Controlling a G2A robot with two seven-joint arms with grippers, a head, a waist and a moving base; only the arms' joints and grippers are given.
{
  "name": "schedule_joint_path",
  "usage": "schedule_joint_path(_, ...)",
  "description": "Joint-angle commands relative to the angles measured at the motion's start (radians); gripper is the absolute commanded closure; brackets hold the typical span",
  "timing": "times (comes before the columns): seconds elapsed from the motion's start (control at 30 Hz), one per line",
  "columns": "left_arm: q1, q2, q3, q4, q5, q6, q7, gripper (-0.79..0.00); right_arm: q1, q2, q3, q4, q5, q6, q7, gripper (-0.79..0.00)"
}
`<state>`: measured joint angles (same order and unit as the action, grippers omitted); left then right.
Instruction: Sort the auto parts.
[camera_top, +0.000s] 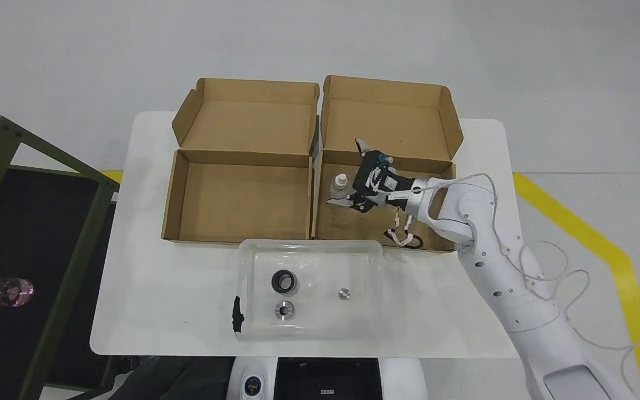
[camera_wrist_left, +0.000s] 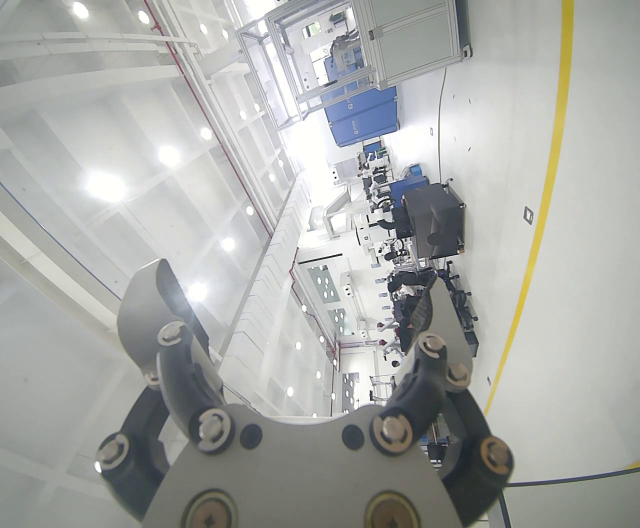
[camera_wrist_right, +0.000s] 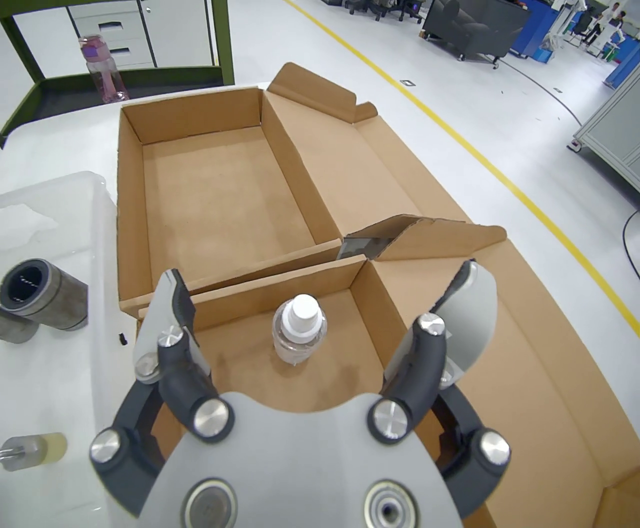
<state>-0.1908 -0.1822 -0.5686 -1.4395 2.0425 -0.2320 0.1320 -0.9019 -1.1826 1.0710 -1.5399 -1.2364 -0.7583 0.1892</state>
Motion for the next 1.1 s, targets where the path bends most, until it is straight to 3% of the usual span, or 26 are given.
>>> schedule_joint_path(0.0,0.000,0.000,0.000,0.000,0.000,0.000,0.000,-0.785,-0.016,0.006,0.016,-0.045,0.012,-0.020,0.027,-0.785)
schedule_joint_path(0.53,0.000,0.000,0.000,0.000,0.000,0.000,0.000,-0.785,-0.246,0.053,0.083,-0.402,0.058,-0.128,0.232,-0.785)
schedule_joint_path(0.8,0.000,0.000,0.000,0.000,0.000,0.000,0.000,-0.785,-0.340,0.069,0.059,-0.480,0.040,-0.185,0.271,-0.785)
schedule_joint_path(1.07,0.000,0.000,0.000,0.000,0.000,0.000,0.000,-0.785,-0.359,0.081,0.020,-0.481,-0.004,-0.237,0.335,-0.785)
